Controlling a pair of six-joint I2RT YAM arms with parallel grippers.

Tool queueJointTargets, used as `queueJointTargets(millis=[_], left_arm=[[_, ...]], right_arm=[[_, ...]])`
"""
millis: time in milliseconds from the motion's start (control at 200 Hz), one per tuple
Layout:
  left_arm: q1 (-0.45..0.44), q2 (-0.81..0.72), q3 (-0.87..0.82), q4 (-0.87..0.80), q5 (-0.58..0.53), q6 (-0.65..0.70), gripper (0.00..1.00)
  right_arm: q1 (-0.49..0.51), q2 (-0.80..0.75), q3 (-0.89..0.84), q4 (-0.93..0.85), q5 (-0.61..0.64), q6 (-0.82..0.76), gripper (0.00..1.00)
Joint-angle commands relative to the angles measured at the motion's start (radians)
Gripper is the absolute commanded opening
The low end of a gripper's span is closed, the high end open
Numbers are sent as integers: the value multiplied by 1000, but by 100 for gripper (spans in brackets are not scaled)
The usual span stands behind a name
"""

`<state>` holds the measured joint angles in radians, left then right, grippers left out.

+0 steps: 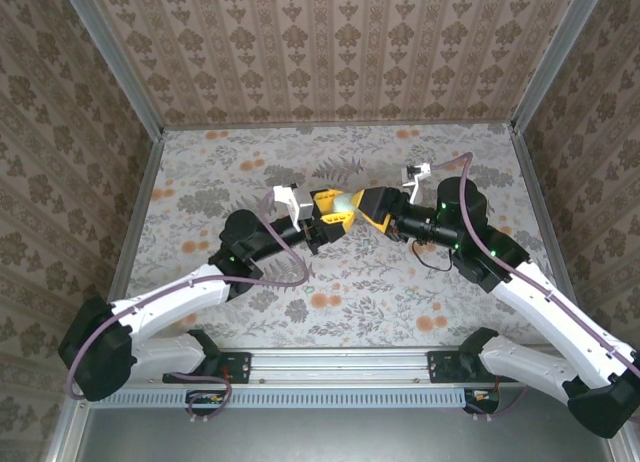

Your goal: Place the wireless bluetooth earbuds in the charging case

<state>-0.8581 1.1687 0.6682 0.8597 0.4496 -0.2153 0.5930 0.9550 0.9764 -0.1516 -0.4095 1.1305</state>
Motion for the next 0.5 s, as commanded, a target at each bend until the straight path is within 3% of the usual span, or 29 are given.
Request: queueJointTargets(millis=[0, 310, 495], left_arm=[[-9, 13, 28, 98, 21, -42, 26], [-8, 40, 7, 147, 55, -89, 27], [0, 44, 7, 111, 91, -96, 32]], right_arm=[[4, -13, -20, 83, -53, 50, 64], [3, 7, -37, 113, -60, 52, 42], [2, 15, -34, 119, -66, 38, 22]])
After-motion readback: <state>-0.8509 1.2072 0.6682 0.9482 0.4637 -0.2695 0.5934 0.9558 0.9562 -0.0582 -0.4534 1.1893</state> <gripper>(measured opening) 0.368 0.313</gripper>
